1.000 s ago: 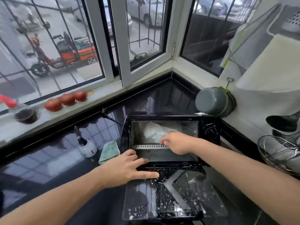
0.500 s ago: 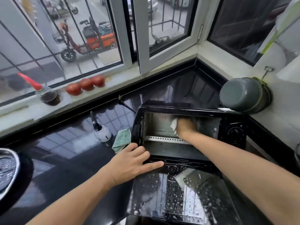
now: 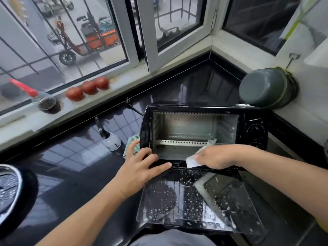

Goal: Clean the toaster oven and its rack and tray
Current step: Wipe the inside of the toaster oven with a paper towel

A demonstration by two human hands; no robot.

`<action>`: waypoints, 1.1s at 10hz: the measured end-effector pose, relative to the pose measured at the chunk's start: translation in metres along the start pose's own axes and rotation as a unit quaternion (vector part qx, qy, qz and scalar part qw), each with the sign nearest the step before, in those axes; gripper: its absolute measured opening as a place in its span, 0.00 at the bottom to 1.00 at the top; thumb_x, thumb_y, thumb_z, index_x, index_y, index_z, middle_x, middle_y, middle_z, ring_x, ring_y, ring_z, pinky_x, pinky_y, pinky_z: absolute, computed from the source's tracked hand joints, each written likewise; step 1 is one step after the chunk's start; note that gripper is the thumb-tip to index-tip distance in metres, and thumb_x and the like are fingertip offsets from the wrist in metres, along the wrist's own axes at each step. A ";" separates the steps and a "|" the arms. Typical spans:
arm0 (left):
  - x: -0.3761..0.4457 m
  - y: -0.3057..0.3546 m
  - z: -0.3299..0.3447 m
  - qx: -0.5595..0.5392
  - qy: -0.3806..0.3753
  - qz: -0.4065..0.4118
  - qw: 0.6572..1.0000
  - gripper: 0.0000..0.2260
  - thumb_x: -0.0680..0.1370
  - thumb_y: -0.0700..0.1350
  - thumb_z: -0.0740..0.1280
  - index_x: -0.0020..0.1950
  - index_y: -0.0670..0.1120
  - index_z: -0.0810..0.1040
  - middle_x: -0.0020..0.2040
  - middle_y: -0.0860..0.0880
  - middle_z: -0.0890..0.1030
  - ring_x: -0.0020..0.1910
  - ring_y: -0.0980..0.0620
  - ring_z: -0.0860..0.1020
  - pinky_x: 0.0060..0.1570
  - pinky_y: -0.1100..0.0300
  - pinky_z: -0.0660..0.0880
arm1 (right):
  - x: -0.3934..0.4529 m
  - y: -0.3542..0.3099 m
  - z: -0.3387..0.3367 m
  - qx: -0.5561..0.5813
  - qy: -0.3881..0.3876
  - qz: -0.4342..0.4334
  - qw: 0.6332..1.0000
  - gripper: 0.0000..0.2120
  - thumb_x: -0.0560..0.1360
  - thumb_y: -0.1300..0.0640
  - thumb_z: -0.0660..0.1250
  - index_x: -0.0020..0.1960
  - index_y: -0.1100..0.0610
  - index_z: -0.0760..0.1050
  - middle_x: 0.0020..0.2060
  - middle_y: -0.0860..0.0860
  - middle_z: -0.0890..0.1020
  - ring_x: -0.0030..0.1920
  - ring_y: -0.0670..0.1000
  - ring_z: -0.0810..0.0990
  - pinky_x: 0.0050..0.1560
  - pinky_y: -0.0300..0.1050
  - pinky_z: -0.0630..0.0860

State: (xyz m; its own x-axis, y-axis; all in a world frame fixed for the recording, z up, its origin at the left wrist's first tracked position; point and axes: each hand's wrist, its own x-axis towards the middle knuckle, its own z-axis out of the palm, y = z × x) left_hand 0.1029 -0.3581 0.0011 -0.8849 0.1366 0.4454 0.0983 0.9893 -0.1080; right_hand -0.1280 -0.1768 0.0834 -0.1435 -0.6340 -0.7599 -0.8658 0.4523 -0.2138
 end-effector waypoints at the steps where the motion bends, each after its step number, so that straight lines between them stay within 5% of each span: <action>1: 0.001 0.001 0.003 -0.033 0.013 -0.006 0.999 0.17 0.78 0.37 0.71 0.64 0.51 0.84 0.47 0.44 0.80 0.47 0.40 0.78 0.71 0.28 0.61 | 0.018 -0.027 -0.003 0.070 0.010 -0.059 0.996 0.22 0.86 0.52 0.48 0.77 0.55 0.63 0.75 0.54 0.67 0.74 0.55 0.66 0.74 0.48 0.60; 3: -0.006 -0.008 0.003 -0.085 0.018 -0.017 0.996 0.14 0.81 0.34 0.65 0.63 0.45 0.84 0.49 0.42 0.73 0.47 0.39 0.76 0.63 0.31 0.70 | 0.052 -0.073 -0.021 0.229 0.021 -0.106 0.967 0.20 0.84 0.59 0.54 0.75 0.58 0.68 0.72 0.57 0.71 0.72 0.57 0.68 0.69 0.43 0.64; 4: -0.006 -0.008 0.004 -0.082 0.010 -0.033 0.996 0.16 0.82 0.34 0.61 0.63 0.45 0.84 0.45 0.42 0.73 0.46 0.41 0.73 0.66 0.30 0.68 | 0.059 -0.061 -0.013 0.187 0.029 -0.091 0.978 0.22 0.84 0.59 0.53 0.78 0.59 0.61 0.77 0.57 0.64 0.76 0.58 0.61 0.73 0.46 0.58; 6: 0.004 0.000 -0.004 -0.101 0.018 -0.038 0.994 0.15 0.81 0.34 0.63 0.61 0.44 0.85 0.44 0.44 0.71 0.42 0.41 0.74 0.56 0.41 0.74 | 0.056 -0.064 -0.013 0.252 0.010 -0.134 0.958 0.19 0.81 0.61 0.55 0.70 0.53 0.70 0.66 0.55 0.74 0.65 0.57 0.72 0.66 0.53 0.69; 8: 0.005 -0.003 -0.007 -0.106 -0.017 -0.037 0.994 0.19 0.83 0.35 0.56 0.61 0.44 0.85 0.47 0.45 0.71 0.46 0.42 0.73 0.53 0.47 0.75 | 0.068 -0.072 -0.017 0.252 0.049 -0.078 0.963 0.18 0.83 0.63 0.54 0.72 0.63 0.65 0.65 0.62 0.73 0.64 0.61 0.74 0.62 0.47 0.69; 9: 0.005 -0.006 -0.007 -0.098 -0.032 -0.036 0.994 0.16 0.78 0.32 0.66 0.62 0.45 0.85 0.44 0.42 0.76 0.45 0.41 0.75 0.53 0.45 0.74 | 0.070 -0.073 -0.016 0.217 0.071 -0.099 0.969 0.20 0.82 0.63 0.55 0.74 0.61 0.64 0.67 0.62 0.73 0.66 0.63 0.73 0.64 0.52 0.70; 11: 0.009 0.000 -0.012 -0.095 -0.031 -0.045 0.994 0.17 0.81 0.33 0.58 0.57 0.45 0.84 0.45 0.44 0.73 0.45 0.42 0.72 0.51 0.51 0.74 | 0.060 -0.062 -0.014 0.221 0.012 -0.152 0.963 0.24 0.79 0.66 0.53 0.71 0.49 0.69 0.66 0.54 0.73 0.65 0.55 0.72 0.66 0.55 0.70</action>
State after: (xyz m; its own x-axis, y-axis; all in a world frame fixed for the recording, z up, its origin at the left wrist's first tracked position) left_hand 0.1005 -0.3560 0.0154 -0.9200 0.0498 0.3888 0.0965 0.9901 0.1015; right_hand -0.0895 -0.2517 0.0593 0.0689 -0.7918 -0.6068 -0.5814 0.4625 -0.6694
